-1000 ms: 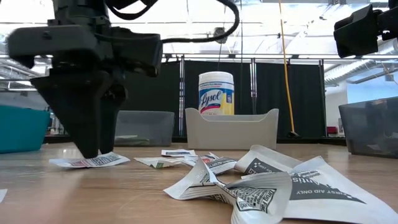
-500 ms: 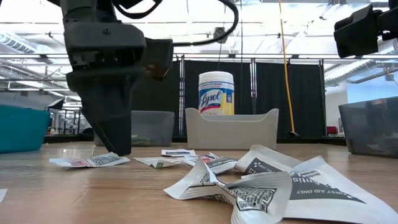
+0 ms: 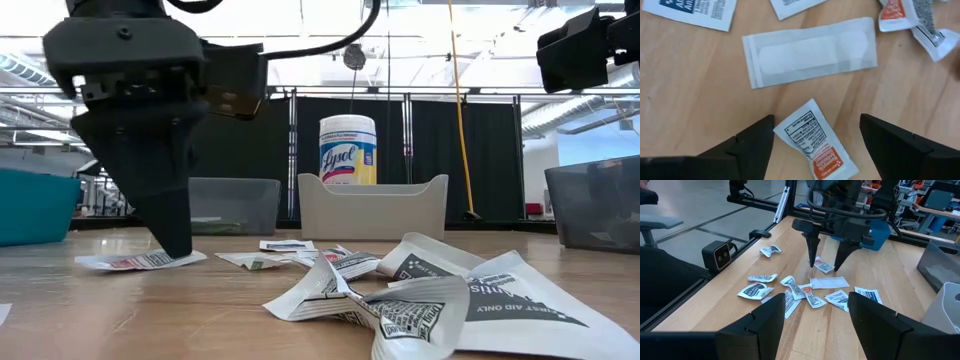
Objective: Pick & Place First Aid Supplies
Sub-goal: Put the orange ointment pack into the blue bin
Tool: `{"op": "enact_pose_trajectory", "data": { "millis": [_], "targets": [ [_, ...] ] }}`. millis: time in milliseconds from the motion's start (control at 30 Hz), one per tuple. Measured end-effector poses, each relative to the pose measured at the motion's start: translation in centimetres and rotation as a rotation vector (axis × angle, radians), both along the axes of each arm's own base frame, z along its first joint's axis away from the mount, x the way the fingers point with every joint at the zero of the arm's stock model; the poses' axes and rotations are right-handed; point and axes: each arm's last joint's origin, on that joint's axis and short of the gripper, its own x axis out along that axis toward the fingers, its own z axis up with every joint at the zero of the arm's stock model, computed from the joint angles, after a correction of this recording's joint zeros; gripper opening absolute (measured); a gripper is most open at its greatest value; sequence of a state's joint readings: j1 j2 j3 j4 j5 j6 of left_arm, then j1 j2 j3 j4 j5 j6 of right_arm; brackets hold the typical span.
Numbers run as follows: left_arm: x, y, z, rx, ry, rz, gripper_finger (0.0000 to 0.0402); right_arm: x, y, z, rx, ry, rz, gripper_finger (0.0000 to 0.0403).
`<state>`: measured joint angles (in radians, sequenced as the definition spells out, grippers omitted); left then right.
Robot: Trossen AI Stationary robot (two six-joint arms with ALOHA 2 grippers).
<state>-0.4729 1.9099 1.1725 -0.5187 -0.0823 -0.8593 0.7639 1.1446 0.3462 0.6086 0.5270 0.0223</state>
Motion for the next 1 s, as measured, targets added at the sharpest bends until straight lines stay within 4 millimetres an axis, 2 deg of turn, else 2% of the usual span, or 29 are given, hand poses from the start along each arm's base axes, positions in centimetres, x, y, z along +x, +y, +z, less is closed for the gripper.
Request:
{"op": "enact_pose_trajectory", "data": {
  "millis": [533, 633, 1000],
  "targets": [
    [-1.1, -1.9, -0.5, 0.049, 0.009, -0.155, 0.0269, 0.0, 0.0, 0.0, 0.0, 0.0, 0.0, 0.0212],
    [-1.0, -1.8, -1.2, 0.069, 0.035, -0.158, 0.0255, 0.0, 0.0, 0.0, 0.0, 0.0, 0.0, 0.0212],
    [-1.1, -1.7, -1.4, 0.113, 0.035, -0.193, 0.0177, 0.0, 0.0, 0.0, 0.0, 0.0, 0.0, 0.0212]
  ]
}}
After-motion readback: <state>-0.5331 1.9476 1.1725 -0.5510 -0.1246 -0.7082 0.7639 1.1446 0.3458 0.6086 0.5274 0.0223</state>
